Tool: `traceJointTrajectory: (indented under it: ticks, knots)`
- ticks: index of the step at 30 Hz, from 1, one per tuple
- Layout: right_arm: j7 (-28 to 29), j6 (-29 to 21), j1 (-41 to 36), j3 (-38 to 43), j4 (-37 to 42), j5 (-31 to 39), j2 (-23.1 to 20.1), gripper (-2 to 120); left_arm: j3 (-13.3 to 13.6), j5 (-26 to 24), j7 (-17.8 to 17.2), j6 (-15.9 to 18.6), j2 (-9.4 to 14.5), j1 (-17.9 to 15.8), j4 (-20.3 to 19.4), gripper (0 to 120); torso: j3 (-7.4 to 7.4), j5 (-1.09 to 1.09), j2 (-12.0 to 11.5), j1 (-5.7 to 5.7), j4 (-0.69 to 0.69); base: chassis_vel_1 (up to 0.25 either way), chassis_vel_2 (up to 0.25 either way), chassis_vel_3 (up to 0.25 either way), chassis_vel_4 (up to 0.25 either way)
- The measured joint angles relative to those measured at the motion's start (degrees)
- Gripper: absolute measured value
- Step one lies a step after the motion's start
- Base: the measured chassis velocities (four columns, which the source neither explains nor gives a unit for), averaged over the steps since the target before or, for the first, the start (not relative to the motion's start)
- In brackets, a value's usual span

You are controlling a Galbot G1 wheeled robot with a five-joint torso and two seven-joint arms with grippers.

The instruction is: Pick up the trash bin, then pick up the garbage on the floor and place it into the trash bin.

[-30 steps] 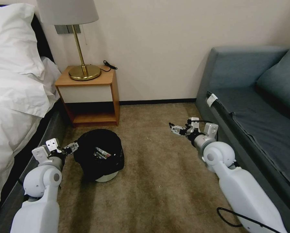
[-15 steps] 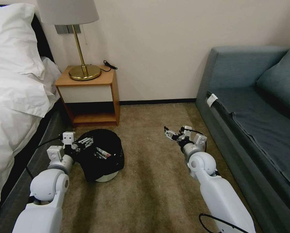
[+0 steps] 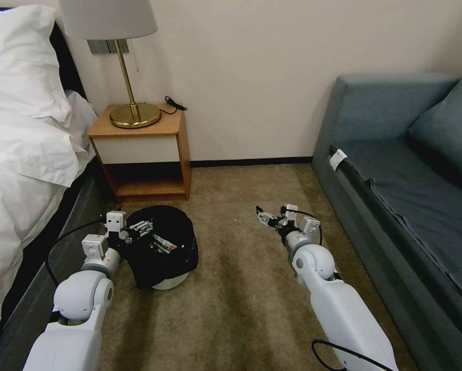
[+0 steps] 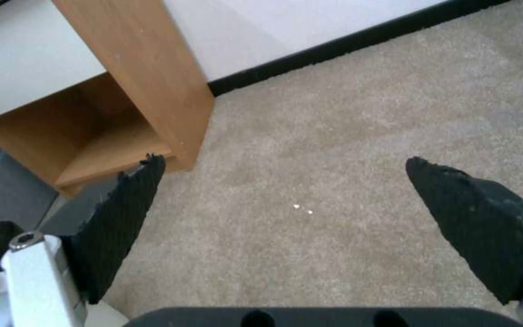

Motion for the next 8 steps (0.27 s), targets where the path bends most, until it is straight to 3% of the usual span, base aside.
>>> traceJointTrajectory:
  ticks: [8]
  knots:
    - [0.0,-0.1,0.0,0.0,0.0,0.0,0.0,100,-0.1,0.0,-0.1,0.1,0.0,0.0,0.0,100,0.00,0.00,0.0,0.00,0.00,0.000,0.000,0.000,0.000]
